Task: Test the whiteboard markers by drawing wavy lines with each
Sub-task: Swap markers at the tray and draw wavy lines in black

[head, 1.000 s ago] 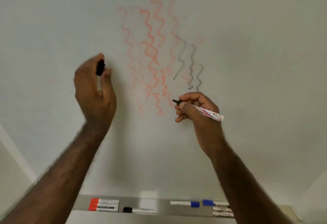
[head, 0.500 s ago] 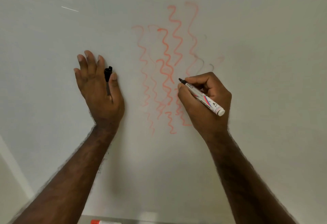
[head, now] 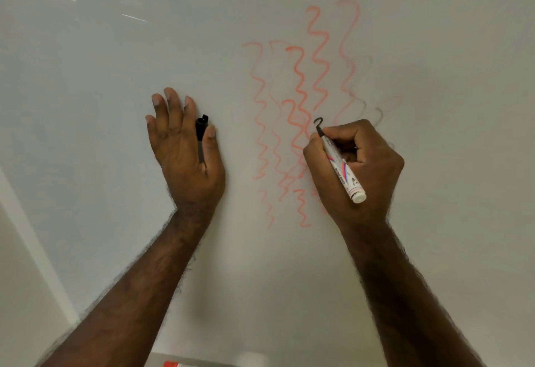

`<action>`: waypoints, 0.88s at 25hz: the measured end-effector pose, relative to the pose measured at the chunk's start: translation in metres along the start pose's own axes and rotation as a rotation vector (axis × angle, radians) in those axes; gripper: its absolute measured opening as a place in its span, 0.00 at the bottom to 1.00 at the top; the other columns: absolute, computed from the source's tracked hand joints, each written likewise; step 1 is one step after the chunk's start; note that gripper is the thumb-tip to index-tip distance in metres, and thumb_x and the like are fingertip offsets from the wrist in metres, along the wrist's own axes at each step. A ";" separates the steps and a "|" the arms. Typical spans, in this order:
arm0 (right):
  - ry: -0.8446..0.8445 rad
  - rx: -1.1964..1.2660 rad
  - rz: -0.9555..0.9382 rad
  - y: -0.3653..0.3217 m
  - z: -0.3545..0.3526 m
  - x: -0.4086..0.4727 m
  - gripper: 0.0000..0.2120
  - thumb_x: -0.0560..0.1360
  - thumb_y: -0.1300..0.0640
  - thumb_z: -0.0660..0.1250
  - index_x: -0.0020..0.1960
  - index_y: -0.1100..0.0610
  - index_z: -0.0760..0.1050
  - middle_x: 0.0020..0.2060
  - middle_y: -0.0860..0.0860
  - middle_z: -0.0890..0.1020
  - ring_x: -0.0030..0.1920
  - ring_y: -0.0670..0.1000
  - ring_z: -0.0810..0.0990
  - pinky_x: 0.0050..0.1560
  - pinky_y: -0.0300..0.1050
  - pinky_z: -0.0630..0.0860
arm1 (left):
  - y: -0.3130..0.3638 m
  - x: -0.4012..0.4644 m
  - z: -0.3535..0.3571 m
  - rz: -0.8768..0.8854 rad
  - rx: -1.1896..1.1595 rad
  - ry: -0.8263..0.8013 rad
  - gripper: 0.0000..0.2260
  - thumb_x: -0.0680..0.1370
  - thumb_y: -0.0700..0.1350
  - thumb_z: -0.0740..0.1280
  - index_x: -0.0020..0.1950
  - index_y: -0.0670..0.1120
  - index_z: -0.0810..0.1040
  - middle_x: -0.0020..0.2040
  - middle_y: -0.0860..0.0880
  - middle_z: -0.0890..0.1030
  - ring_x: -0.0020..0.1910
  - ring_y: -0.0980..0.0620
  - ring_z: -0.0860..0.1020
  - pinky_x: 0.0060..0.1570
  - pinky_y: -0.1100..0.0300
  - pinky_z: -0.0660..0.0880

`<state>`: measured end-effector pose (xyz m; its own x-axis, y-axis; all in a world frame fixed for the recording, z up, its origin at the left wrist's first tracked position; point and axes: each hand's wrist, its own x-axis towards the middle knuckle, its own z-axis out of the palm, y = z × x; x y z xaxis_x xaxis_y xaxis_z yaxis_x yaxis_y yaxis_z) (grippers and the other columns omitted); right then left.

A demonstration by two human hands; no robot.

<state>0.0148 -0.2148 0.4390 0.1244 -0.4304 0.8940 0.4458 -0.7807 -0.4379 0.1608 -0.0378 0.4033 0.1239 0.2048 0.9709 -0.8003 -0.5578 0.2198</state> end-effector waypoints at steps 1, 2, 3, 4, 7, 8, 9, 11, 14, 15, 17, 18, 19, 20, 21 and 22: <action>-0.009 -0.009 0.005 0.000 -0.001 -0.003 0.03 0.73 0.62 0.76 0.44 0.59 0.83 0.34 0.50 0.83 0.35 0.51 0.82 0.39 0.45 0.78 | 0.000 0.000 0.000 0.002 0.005 0.000 0.20 0.86 0.38 0.64 0.77 0.32 0.69 0.79 0.30 0.66 0.80 0.28 0.61 0.80 0.31 0.54; -0.007 -0.014 0.010 0.001 -0.002 -0.005 0.03 0.73 0.62 0.77 0.44 0.58 0.83 0.34 0.50 0.83 0.35 0.51 0.82 0.39 0.44 0.78 | 0.000 0.000 -0.001 0.003 0.009 0.000 0.20 0.86 0.38 0.64 0.77 0.32 0.69 0.79 0.30 0.66 0.80 0.28 0.61 0.80 0.31 0.55; 0.003 -0.017 0.019 0.003 -0.004 -0.007 0.03 0.73 0.61 0.77 0.44 0.58 0.83 0.34 0.50 0.83 0.35 0.50 0.82 0.39 0.43 0.79 | -0.001 0.001 -0.001 0.004 0.010 0.000 0.20 0.86 0.38 0.64 0.77 0.32 0.69 0.79 0.30 0.66 0.80 0.28 0.61 0.80 0.31 0.55; 0.008 -0.015 0.031 0.004 -0.005 -0.008 0.03 0.73 0.61 0.77 0.45 0.59 0.83 0.35 0.50 0.83 0.35 0.50 0.82 0.39 0.43 0.79 | -0.001 0.000 0.000 0.004 0.008 0.000 0.20 0.86 0.38 0.64 0.77 0.32 0.69 0.78 0.30 0.66 0.80 0.28 0.61 0.80 0.31 0.55; -0.017 0.016 0.079 0.005 -0.009 -0.016 0.04 0.73 0.63 0.77 0.44 0.58 0.83 0.35 0.49 0.83 0.35 0.50 0.83 0.39 0.46 0.80 | 0.000 -0.001 0.000 0.006 0.009 0.009 0.20 0.86 0.38 0.64 0.77 0.32 0.69 0.78 0.30 0.66 0.80 0.28 0.61 0.80 0.31 0.55; -0.016 0.014 0.095 0.006 -0.011 -0.020 0.04 0.73 0.63 0.77 0.44 0.58 0.83 0.35 0.49 0.84 0.35 0.50 0.83 0.39 0.47 0.80 | -0.001 -0.001 0.000 0.009 0.012 0.010 0.20 0.86 0.38 0.64 0.76 0.31 0.69 0.78 0.30 0.66 0.80 0.28 0.61 0.80 0.31 0.55; -0.013 0.007 0.111 0.007 -0.013 -0.023 0.04 0.73 0.63 0.78 0.44 0.58 0.83 0.35 0.49 0.84 0.35 0.50 0.83 0.39 0.48 0.80 | -0.001 -0.001 0.000 0.011 0.013 0.009 0.20 0.86 0.38 0.64 0.76 0.31 0.69 0.78 0.30 0.66 0.80 0.28 0.61 0.80 0.31 0.55; -0.016 -0.007 0.134 0.009 -0.016 -0.027 0.05 0.73 0.62 0.78 0.44 0.57 0.83 0.35 0.47 0.84 0.36 0.49 0.83 0.39 0.48 0.81 | -0.001 -0.001 0.000 0.011 0.014 0.008 0.20 0.86 0.38 0.63 0.76 0.31 0.69 0.78 0.30 0.66 0.80 0.28 0.61 0.80 0.31 0.55; -0.027 -0.034 0.142 0.015 -0.023 -0.035 0.05 0.72 0.62 0.79 0.44 0.56 0.83 0.34 0.43 0.82 0.35 0.48 0.83 0.38 0.47 0.81 | -0.001 -0.002 0.000 0.010 0.014 0.006 0.20 0.86 0.38 0.63 0.76 0.31 0.69 0.78 0.30 0.66 0.80 0.27 0.61 0.80 0.31 0.55; -0.053 -0.030 0.148 0.016 -0.025 -0.040 0.05 0.72 0.62 0.79 0.44 0.57 0.83 0.34 0.43 0.82 0.35 0.47 0.83 0.38 0.47 0.81 | -0.001 -0.002 0.000 0.013 0.014 0.005 0.20 0.86 0.38 0.63 0.76 0.31 0.69 0.78 0.30 0.66 0.80 0.27 0.61 0.80 0.31 0.55; -0.076 -0.042 0.148 0.018 -0.028 -0.046 0.05 0.72 0.62 0.79 0.44 0.58 0.84 0.34 0.46 0.83 0.35 0.47 0.83 0.38 0.48 0.81 | -0.001 -0.003 0.000 0.015 0.014 0.009 0.20 0.86 0.38 0.63 0.76 0.31 0.69 0.78 0.30 0.67 0.79 0.27 0.61 0.79 0.30 0.56; -0.048 -0.056 0.138 0.018 -0.030 -0.046 0.04 0.72 0.62 0.79 0.44 0.58 0.84 0.34 0.47 0.84 0.35 0.47 0.83 0.38 0.48 0.81 | -0.001 -0.003 0.000 0.015 0.015 0.014 0.20 0.86 0.38 0.63 0.76 0.31 0.69 0.78 0.30 0.67 0.79 0.27 0.62 0.79 0.30 0.56; -0.001 -0.063 0.132 0.018 -0.031 -0.044 0.04 0.72 0.63 0.78 0.44 0.58 0.84 0.34 0.48 0.84 0.35 0.48 0.83 0.37 0.48 0.81 | -0.001 -0.003 0.000 0.017 0.015 0.017 0.20 0.86 0.38 0.63 0.76 0.31 0.69 0.78 0.30 0.67 0.79 0.27 0.62 0.79 0.29 0.56; 0.047 -0.062 0.130 0.017 -0.031 -0.040 0.04 0.73 0.62 0.78 0.44 0.58 0.83 0.34 0.49 0.84 0.35 0.49 0.84 0.38 0.48 0.81 | -0.001 -0.004 0.000 0.018 0.014 0.017 0.20 0.86 0.38 0.63 0.76 0.31 0.69 0.78 0.30 0.67 0.79 0.27 0.62 0.79 0.29 0.56; 0.075 -0.054 0.130 0.015 -0.030 -0.035 0.04 0.73 0.62 0.78 0.44 0.58 0.83 0.34 0.49 0.84 0.35 0.50 0.84 0.38 0.49 0.81 | -0.001 -0.004 0.000 0.018 0.013 0.018 0.20 0.86 0.38 0.63 0.76 0.31 0.69 0.78 0.30 0.67 0.79 0.27 0.62 0.79 0.29 0.56; 0.078 -0.038 0.130 0.013 -0.029 -0.029 0.04 0.73 0.62 0.78 0.44 0.58 0.83 0.35 0.49 0.84 0.36 0.50 0.84 0.38 0.49 0.81 | 0.000 -0.004 0.000 0.015 0.012 0.019 0.20 0.86 0.38 0.64 0.76 0.31 0.69 0.78 0.30 0.67 0.79 0.27 0.62 0.79 0.29 0.56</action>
<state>-0.0089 -0.2256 0.4044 0.1086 -0.5617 0.8202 0.3963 -0.7322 -0.5539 0.1608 -0.0386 0.3991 0.1004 0.2114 0.9722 -0.7951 -0.5704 0.2061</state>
